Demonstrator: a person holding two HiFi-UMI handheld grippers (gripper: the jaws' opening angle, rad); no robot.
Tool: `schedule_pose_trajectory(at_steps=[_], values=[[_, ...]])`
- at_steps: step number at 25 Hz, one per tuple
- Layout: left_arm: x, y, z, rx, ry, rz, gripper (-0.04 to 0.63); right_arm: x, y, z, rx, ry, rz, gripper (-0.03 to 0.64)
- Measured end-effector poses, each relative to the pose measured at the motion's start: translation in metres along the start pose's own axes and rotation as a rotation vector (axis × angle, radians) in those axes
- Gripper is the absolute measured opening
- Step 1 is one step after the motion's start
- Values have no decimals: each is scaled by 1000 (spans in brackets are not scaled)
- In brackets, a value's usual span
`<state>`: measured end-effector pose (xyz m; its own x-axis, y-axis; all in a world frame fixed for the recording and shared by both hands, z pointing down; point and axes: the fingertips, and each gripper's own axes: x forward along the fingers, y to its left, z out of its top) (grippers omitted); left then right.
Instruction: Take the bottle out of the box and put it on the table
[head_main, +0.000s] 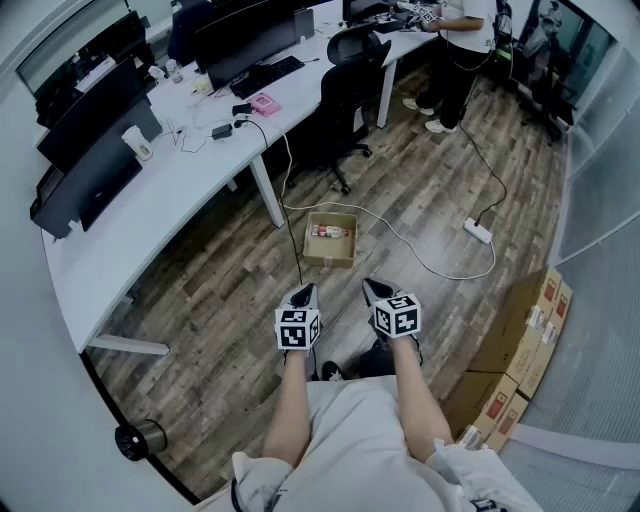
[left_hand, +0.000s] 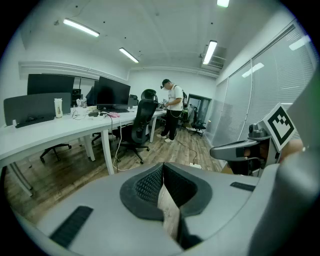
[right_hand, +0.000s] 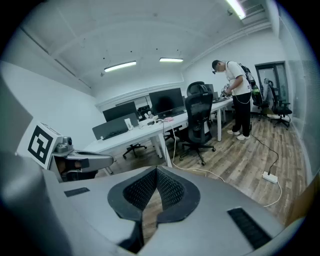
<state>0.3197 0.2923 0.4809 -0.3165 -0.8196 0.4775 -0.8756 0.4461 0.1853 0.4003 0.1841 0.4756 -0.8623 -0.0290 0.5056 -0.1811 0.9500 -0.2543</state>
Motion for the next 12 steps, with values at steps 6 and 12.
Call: schedule_pose_trajectory(at_steps=[6,12], values=[[0,9,2,5,-8,-1,15,7,7,4,-12,-2,3,40],[0,17,3,13,-3,-8,15,12,14,5,-7,-9,-5,40]])
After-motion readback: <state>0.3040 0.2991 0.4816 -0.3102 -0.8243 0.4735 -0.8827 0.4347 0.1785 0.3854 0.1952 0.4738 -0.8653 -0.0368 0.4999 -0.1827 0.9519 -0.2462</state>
